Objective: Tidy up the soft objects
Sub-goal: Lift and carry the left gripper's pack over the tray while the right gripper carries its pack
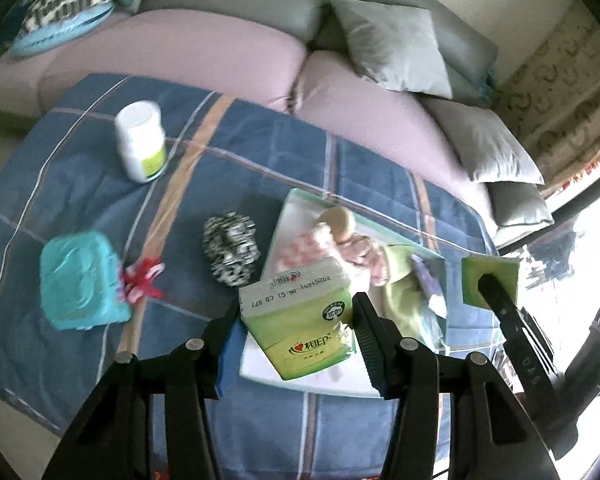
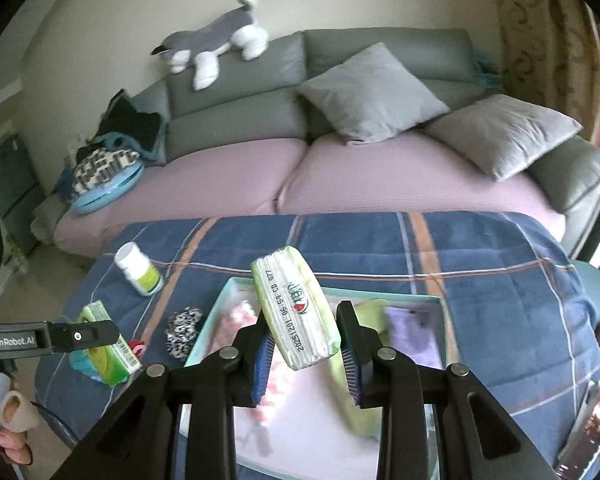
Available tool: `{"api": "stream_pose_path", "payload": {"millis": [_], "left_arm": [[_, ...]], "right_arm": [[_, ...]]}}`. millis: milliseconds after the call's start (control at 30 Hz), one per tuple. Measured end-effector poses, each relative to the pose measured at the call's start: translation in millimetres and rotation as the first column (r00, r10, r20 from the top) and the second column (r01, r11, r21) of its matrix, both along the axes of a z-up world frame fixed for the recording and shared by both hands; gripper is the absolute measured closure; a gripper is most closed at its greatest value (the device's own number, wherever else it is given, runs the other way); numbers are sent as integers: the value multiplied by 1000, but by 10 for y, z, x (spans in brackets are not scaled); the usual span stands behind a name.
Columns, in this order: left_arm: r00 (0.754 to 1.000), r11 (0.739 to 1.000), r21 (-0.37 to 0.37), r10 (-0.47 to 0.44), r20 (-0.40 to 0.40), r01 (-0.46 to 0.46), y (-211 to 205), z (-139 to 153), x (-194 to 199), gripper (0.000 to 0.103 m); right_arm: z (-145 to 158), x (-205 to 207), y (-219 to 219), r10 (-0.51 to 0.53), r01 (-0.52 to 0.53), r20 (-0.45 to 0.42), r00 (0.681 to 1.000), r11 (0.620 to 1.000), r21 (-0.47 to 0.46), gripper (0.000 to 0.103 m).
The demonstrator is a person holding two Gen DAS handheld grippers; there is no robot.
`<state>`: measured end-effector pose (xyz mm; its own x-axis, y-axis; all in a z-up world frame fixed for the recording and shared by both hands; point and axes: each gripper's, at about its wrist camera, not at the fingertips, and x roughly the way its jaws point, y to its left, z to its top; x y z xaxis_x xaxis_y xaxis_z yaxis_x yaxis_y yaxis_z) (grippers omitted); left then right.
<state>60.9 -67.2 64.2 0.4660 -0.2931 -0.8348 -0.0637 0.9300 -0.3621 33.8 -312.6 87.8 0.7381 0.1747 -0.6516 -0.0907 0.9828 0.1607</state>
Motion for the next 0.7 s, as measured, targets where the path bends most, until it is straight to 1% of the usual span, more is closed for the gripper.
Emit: {"api": "stream_pose_path", "payload": {"millis": [133,267,500,700], "left_arm": [[999,999,-6,-46,10,46,-256,22,73,50],[995,995,23,-101,18,100,-484,11,87,50],[987,988,34,-151,-45,153,-694,-217,131,50],[983,982,83,-161,-93,169,-739,-417,167,50]], "right_arm": [[26,-76,-152,-33,33,2,999,999,2,71],[36,-131,-255,-57,57,-5,998,998,7,71],[-45,-179,-302,-53,54,-47,997,999,10,71],[-247,-155,-250,-23,25,-120,993,999,21,71]]}}
